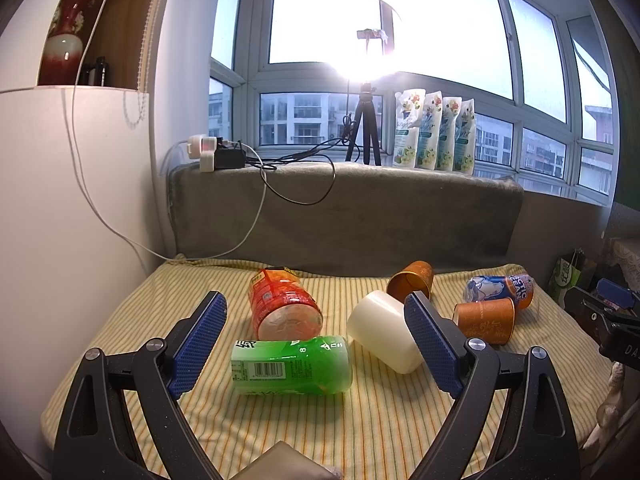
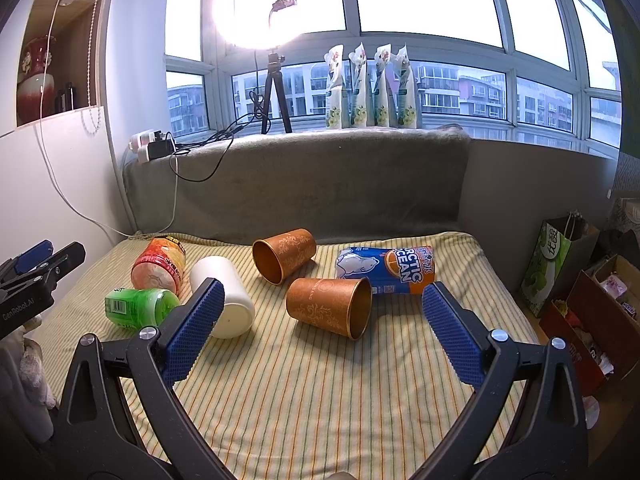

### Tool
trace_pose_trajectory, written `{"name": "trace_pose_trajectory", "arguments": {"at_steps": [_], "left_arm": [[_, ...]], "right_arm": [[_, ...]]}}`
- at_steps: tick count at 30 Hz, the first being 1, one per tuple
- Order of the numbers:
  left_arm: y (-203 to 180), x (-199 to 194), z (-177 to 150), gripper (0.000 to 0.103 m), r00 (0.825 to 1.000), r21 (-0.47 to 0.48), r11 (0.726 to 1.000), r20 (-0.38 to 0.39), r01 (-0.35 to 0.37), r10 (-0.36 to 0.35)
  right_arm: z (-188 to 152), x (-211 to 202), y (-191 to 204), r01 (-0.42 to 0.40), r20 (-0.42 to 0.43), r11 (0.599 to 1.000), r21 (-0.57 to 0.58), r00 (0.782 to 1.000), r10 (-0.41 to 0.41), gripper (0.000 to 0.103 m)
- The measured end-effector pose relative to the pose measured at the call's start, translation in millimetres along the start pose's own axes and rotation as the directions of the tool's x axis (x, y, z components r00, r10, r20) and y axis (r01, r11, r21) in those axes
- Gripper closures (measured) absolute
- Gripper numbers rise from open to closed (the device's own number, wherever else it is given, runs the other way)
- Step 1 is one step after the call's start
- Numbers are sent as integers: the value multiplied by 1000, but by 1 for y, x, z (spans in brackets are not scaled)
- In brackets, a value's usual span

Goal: Flip cup upright

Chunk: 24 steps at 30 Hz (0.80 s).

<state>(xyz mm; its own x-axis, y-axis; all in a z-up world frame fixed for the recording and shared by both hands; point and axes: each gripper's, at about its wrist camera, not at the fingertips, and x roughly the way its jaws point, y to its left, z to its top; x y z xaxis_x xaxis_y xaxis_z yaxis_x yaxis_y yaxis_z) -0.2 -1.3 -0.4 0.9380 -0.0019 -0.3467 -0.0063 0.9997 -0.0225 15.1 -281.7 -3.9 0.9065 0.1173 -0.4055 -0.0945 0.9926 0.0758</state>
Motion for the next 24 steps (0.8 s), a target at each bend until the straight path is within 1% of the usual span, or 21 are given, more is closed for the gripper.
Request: {"name": "trace_pose_trajectory", "arguments": {"at_steps": [15, 24], "left_arm": [[3, 1, 0, 12, 1000, -3, 1000, -3, 2, -2], [6, 3, -2, 12, 1000, -7, 1000, -11, 3, -3]], "right_arm": [[0, 0, 1, -2, -2, 1000, 1, 1000, 2, 2], [1, 9, 5, -16, -26, 1000, -20, 1000, 16, 2]]}}
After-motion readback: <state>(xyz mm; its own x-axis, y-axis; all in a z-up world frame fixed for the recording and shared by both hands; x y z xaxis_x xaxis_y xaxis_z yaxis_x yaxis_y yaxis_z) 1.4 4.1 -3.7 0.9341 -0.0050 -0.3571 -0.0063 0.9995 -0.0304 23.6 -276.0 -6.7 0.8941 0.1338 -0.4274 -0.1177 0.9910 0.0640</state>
